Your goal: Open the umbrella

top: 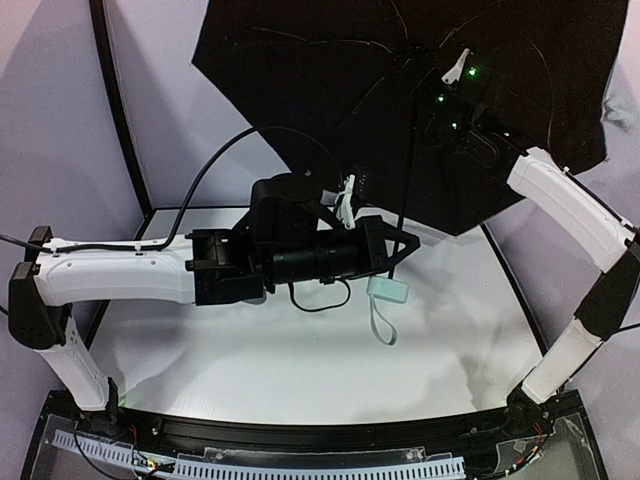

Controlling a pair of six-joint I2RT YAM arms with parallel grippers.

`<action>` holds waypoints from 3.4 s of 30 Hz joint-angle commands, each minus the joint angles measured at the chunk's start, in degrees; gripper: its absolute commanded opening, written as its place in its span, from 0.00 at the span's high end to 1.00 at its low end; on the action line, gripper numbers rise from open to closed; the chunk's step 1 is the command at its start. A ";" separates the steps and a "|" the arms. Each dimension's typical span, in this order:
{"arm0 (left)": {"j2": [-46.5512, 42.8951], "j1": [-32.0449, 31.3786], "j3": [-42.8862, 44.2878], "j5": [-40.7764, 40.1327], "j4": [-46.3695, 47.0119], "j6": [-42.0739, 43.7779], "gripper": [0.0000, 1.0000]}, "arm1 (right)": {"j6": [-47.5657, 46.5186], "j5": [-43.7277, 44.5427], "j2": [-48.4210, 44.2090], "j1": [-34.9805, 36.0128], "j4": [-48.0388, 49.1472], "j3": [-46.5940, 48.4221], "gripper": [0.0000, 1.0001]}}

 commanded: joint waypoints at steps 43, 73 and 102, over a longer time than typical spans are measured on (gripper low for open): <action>-7.00 -17.84 -12.16 -44.34 14.13 46.82 0.99 | 16.29 -54.59 -7.58 -17.21 21.71 -14.18 0.07; 1.38 -0.46 -11.37 -21.42 22.46 22.06 0.99 | 8.99 -43.55 -46.35 -9.45 26.73 -56.55 0.08; 6.73 -6.23 -4.36 -22.12 21.39 14.53 0.99 | 26.66 -34.32 -21.86 -8.68 33.81 -37.34 0.43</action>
